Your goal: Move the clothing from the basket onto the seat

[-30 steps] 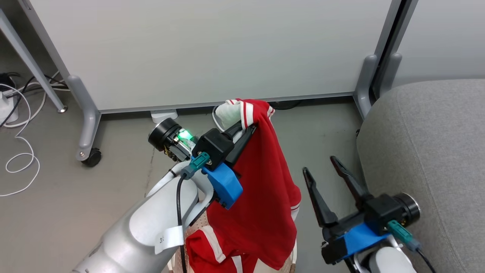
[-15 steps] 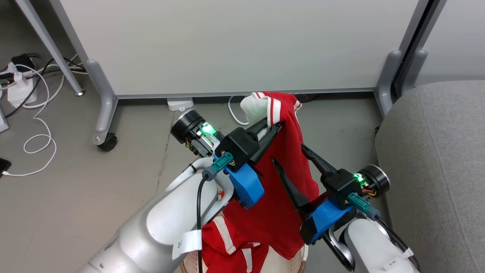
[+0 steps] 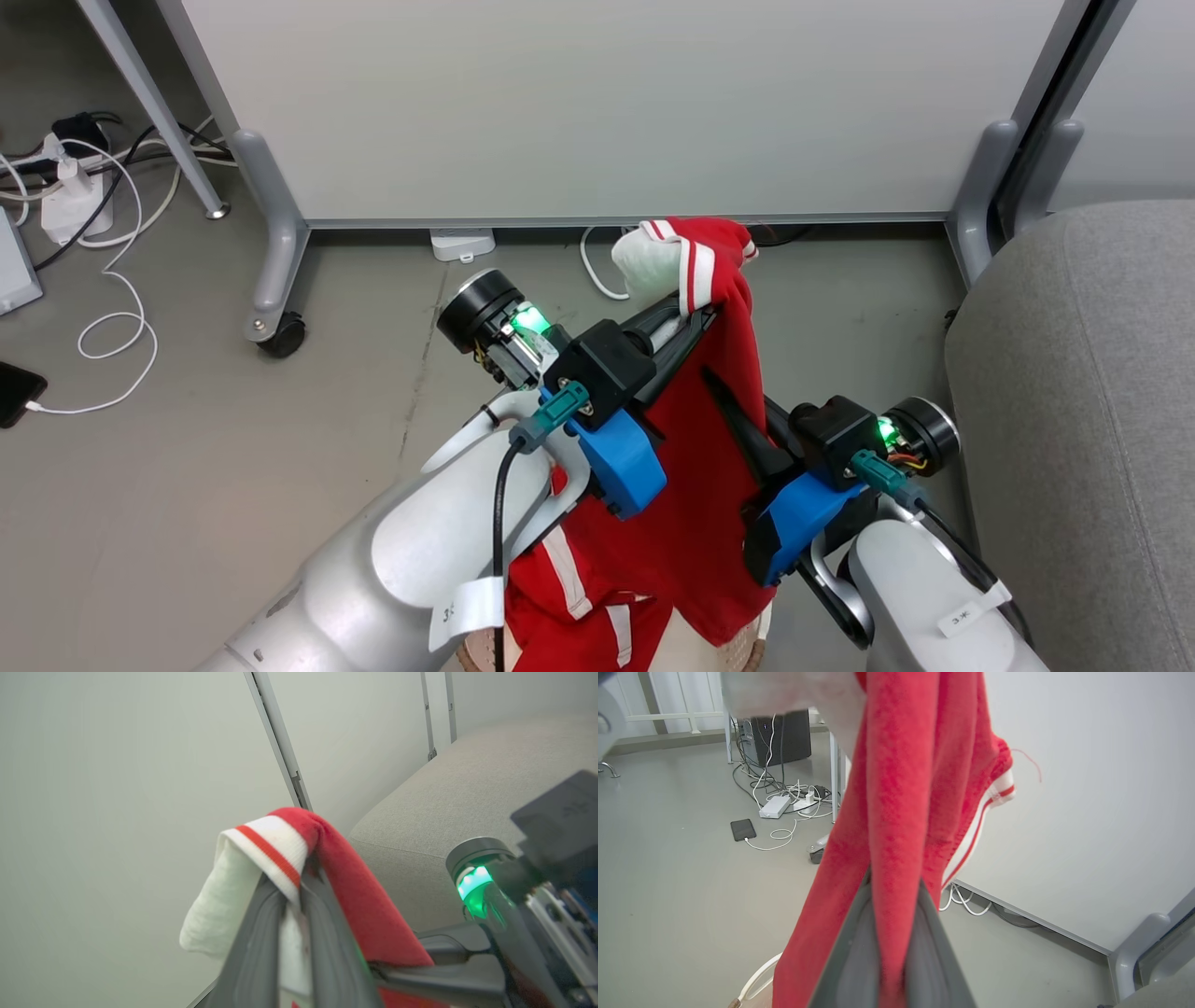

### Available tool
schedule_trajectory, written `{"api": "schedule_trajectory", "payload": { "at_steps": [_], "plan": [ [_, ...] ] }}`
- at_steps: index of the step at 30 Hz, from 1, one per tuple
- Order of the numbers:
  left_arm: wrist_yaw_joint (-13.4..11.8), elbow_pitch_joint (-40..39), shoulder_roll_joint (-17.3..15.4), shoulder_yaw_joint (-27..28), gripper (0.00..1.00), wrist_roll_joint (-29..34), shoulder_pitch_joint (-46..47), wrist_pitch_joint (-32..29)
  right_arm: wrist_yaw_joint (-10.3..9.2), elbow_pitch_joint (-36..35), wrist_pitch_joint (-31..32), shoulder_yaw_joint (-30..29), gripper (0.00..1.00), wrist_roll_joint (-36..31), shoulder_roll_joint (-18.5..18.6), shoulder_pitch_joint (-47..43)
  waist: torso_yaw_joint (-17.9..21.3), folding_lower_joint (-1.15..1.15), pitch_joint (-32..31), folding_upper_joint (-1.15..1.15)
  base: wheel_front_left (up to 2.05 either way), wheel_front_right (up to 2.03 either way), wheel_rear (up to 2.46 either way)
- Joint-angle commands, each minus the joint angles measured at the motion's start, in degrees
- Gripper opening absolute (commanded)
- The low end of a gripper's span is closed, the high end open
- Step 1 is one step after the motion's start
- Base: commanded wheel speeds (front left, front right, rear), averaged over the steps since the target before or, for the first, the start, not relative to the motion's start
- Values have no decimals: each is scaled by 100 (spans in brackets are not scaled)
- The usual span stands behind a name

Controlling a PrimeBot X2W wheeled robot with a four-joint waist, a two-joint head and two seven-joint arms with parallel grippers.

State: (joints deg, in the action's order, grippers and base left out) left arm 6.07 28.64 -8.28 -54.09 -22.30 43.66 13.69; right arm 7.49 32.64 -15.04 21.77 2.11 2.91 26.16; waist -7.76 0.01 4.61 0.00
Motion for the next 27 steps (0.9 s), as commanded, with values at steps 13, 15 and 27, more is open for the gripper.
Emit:
{"api": "schedule_trajectory", "payload": {
  "at_steps": [13, 15, 27],
  "plan": [
    [-107, 15, -32, 7, 100, -81, -3, 22, 1, -112, -22, -32, 0, 130, -2, -46, 75, -1, -67, 0, 0, 0, 0],
    [-139, 20, -39, -4, 100, -66, 0, 31, 1, -125, -22, -40, 0, 149, -2, -64, 85, -1, -69, 0, 0, 0, 0],
    [-199, 29, -98, -29, 100, -101, -70, 77, 1, -261, -22, -192, 0, 213, -1, -126, 188, -1, 10, 0, 0, 0, 0]
  ]
}}
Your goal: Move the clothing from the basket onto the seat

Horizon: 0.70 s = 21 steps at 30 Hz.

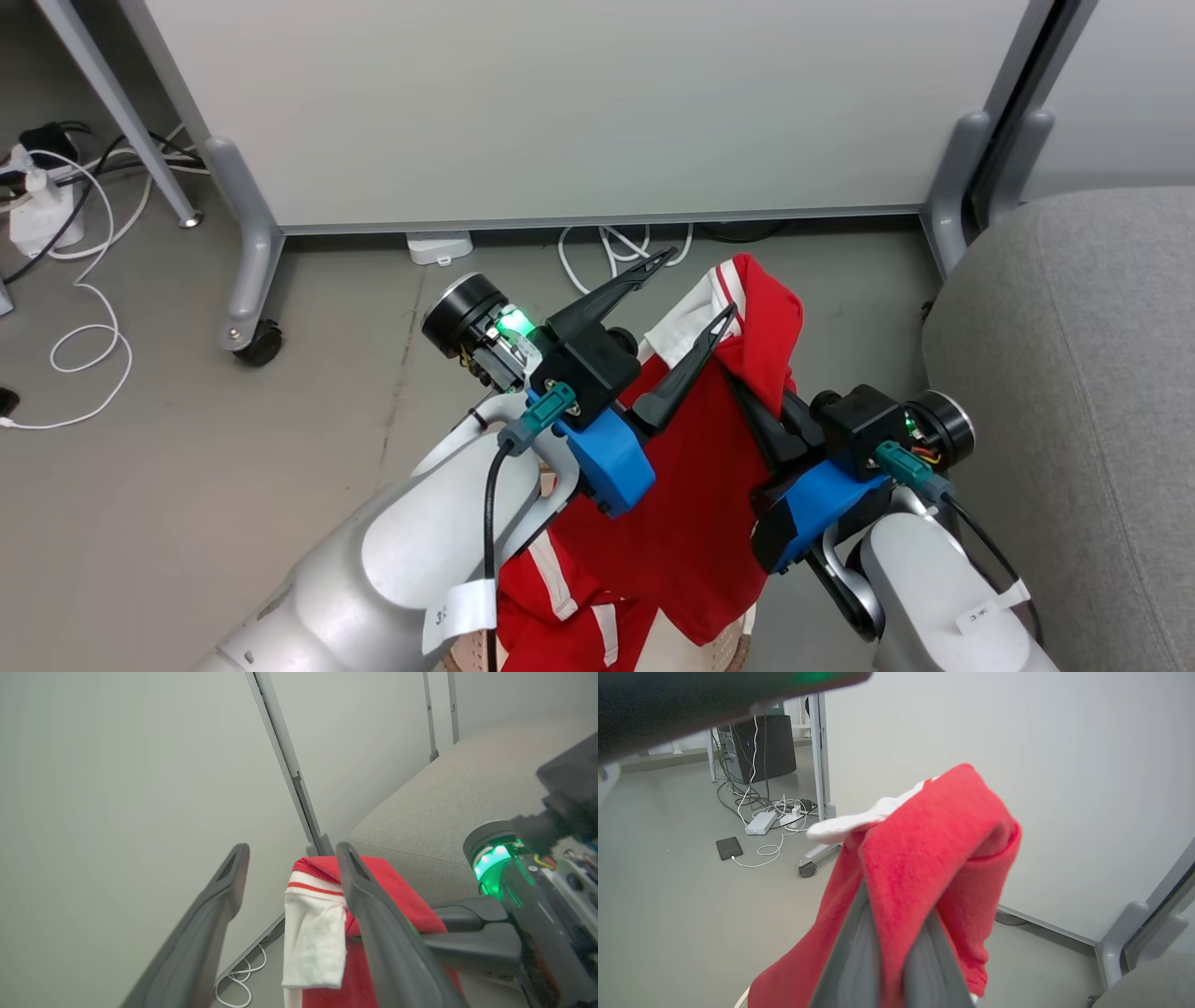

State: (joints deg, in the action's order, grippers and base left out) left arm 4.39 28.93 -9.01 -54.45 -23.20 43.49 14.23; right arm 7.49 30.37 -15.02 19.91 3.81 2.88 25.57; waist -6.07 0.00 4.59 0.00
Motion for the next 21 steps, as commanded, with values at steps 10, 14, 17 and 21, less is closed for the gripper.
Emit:
{"api": "schedule_trajectory", "payload": {
  "at_steps": [10, 14, 17, 21],
  "plan": [
    [-5, -171, -93, 57, 100, -105, -185, 65, 1, -376, -23, -339, 0, -15, 2, -112, 508, 0, 283, 0, 0, 0, 0],
    [-2, -214, -117, 66, 100, -144, -230, 81, 1, -512, -24, -618, 0, -127, 1, -133, 767, 0, 430, 0, 0, 0, 0],
    [43, -226, -126, 46, 100, -169, -251, 84, 1, -633, -24, -866, 0, -221, 11, -147, 974, 0, 549, 0, 0, 0, 0],
    [73, -208, -158, 0, 100, -204, -250, 87, 1, -832, -24, -1146, 0, -297, 41, -189, 1262, 0, 702, 0, 0, 0, 0]
  ]
}}
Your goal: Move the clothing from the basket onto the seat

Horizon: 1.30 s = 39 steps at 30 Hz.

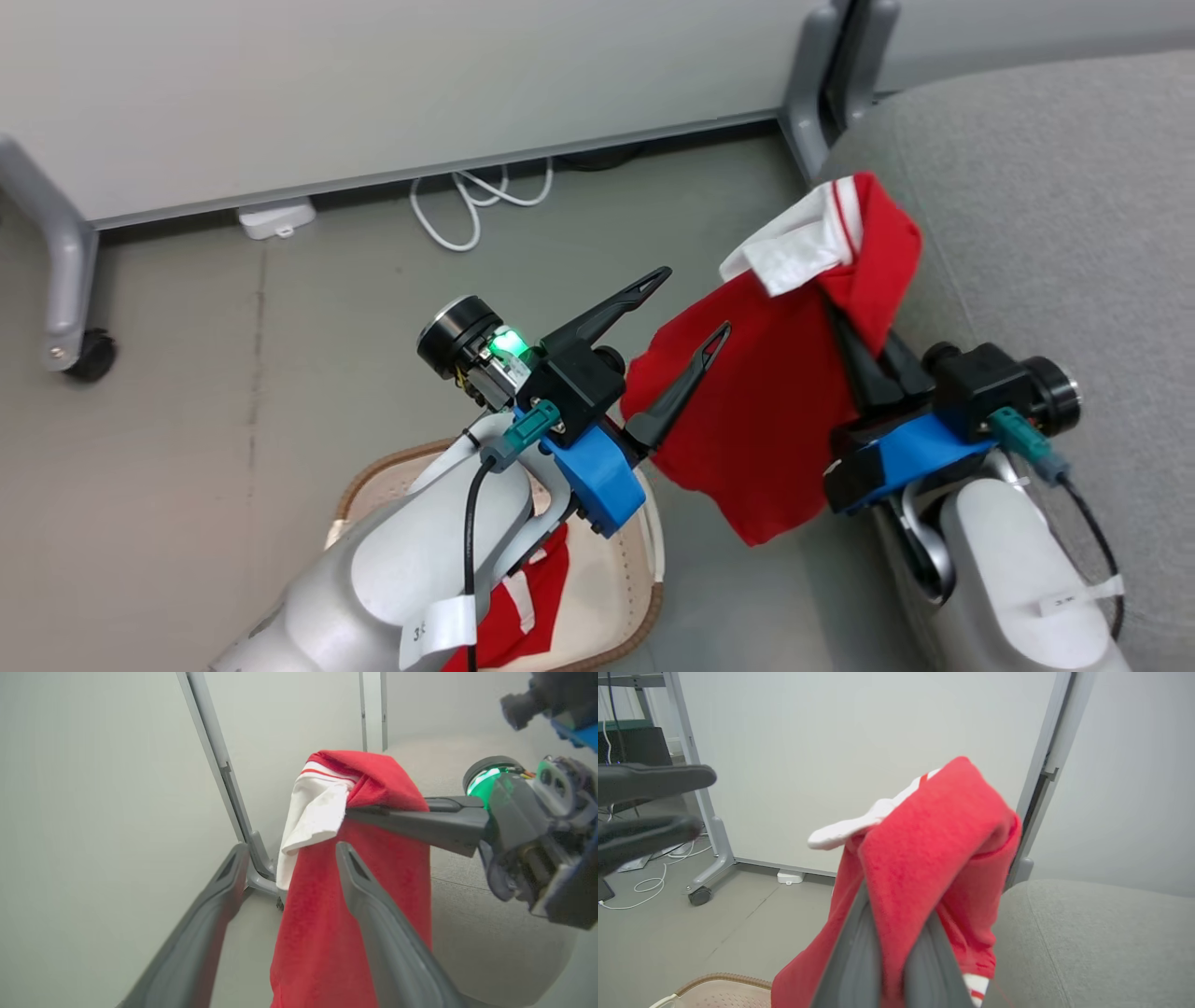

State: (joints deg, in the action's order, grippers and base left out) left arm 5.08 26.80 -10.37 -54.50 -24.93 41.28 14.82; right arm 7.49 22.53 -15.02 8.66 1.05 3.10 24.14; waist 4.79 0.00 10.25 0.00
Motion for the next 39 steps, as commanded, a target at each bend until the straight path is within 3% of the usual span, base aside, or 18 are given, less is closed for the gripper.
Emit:
{"api": "schedule_trajectory", "payload": {
  "at_steps": [1, 12, 19, 25, 33, 39],
  "plan": [
    [22, 11, -19, -13, 100, -30, -30, 30, 1, -93, -24, -120, 0, -31, 39, -63, 239, 0, 168, 0, 0, 0, 0],
    [104, 73, -47, -252, 100, -17, -7, 8, 1, -631, -25, -926, 0, -85, 139, -314, 915, 0, 456, 0, 0, 0, 0],
    [125, 119, -34, -368, 100, 22, 68, 14, 1, -950, -24, -1429, 0, -93, 91, -601, 1140, 0, 546, 0, 0, 0, 0],
    [138, 111, -10, -377, 100, -11, 108, 25, 1, -1096, -24, -1432, 0, -120, 51, -717, 1200, 0, 587, 0, 0, 0, 0],
    [97, -71, -108, -297, 100, 42, 257, 33, 1, -1395, -25, -1402, 0, -99, 89, -180, 1166, 0, 858, 0, 0, 0, 0],
    [104, -239, -223, -308, 100, 148, 546, -45, 1, -1722, -26, -1918, 0, -116, 424, 904, 1028, 0, 1453, 0, 0, 0, 0]
  ]
}}
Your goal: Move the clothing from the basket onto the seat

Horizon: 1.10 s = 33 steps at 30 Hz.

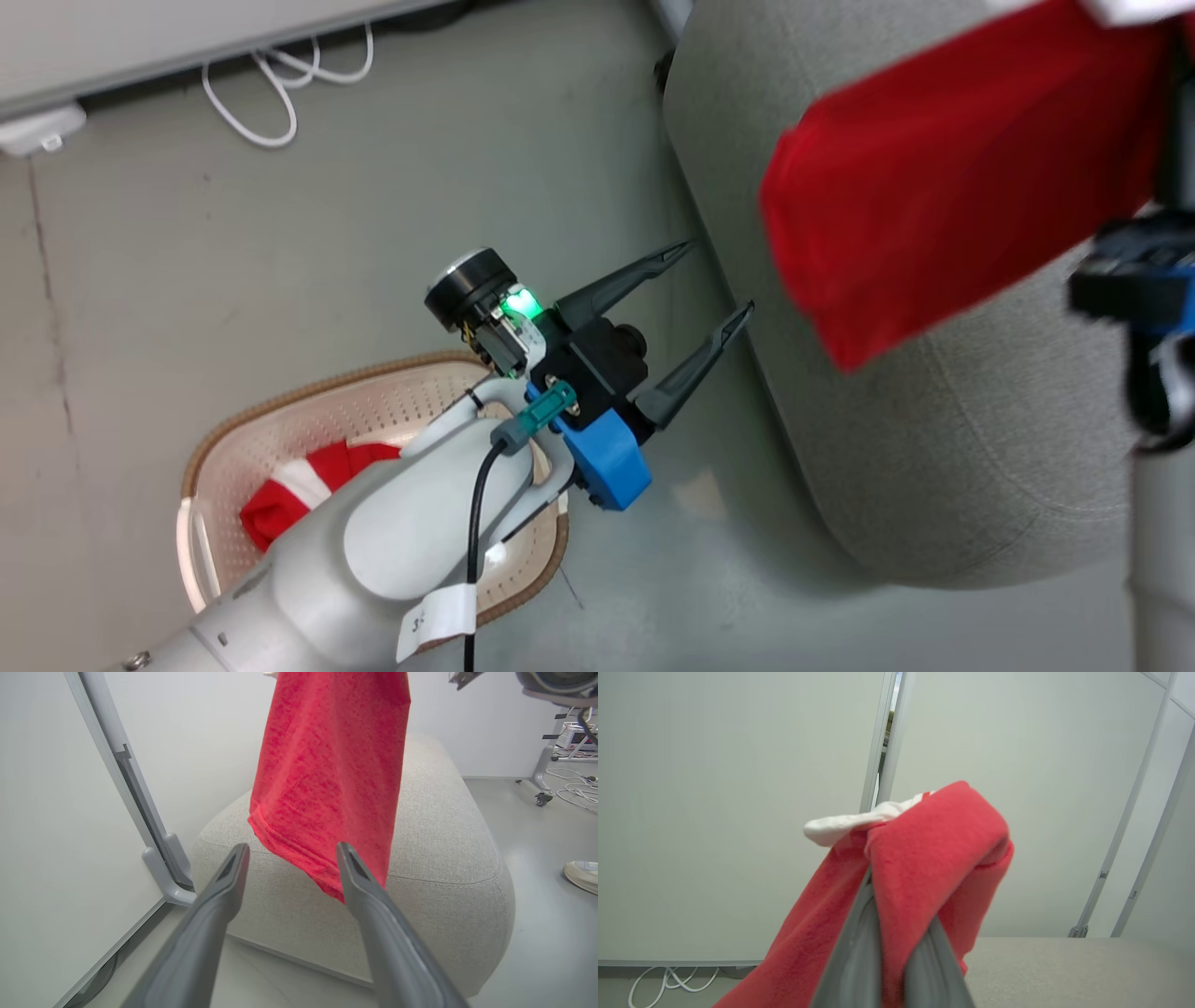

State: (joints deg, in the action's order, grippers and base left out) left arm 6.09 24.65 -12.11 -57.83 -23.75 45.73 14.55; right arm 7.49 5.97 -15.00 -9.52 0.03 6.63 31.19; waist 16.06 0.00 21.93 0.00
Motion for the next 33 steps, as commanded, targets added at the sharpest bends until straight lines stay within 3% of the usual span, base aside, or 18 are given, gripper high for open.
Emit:
{"api": "schedule_trajectory", "payload": {
  "at_steps": [1, 10, 17, 20, 28, 33],
  "plan": [
    [6, -58, -65, 20, 100, 54, 162, -41, 1, -103, -27, -237, 0, -20, 175, 407, -135, 0, 408, 0, 0, 0, 0],
    [2, -430, -256, 38, 100, 254, 698, -190, 1, -216, -26, -1529, 0, -39, 1236, 1887, -445, 0, 1420, 0, 0, 0, 0],
    [-35, -674, -403, 81, 100, 322, 961, -273, 1, 579, -25, -2089, 0, -25, 1841, 2208, -484, 0, 1958, 0, 0, 0, 0],
    [-36, -717, -446, 73, 100, 351, 1012, -298, 1, 930, -25, -2152, 0, -55, 1856, 2191, -481, 0, 2057, 0, 0, 0, 0],
    [-52, -817, -501, -2, 100, 376, 1079, -398, 1, 2738, -25, -2153, 0, 14, 1559, 1927, -464, 0, 2213, 0, 0, 0, 0],
    [-62, -815, -542, -16, 100, 349, 1099, -412, 1, 3396, -26, -2084, 0, 39, 1418, 1829, -440, 0, 2198, 0, 0, 0, 0]
  ]
}}
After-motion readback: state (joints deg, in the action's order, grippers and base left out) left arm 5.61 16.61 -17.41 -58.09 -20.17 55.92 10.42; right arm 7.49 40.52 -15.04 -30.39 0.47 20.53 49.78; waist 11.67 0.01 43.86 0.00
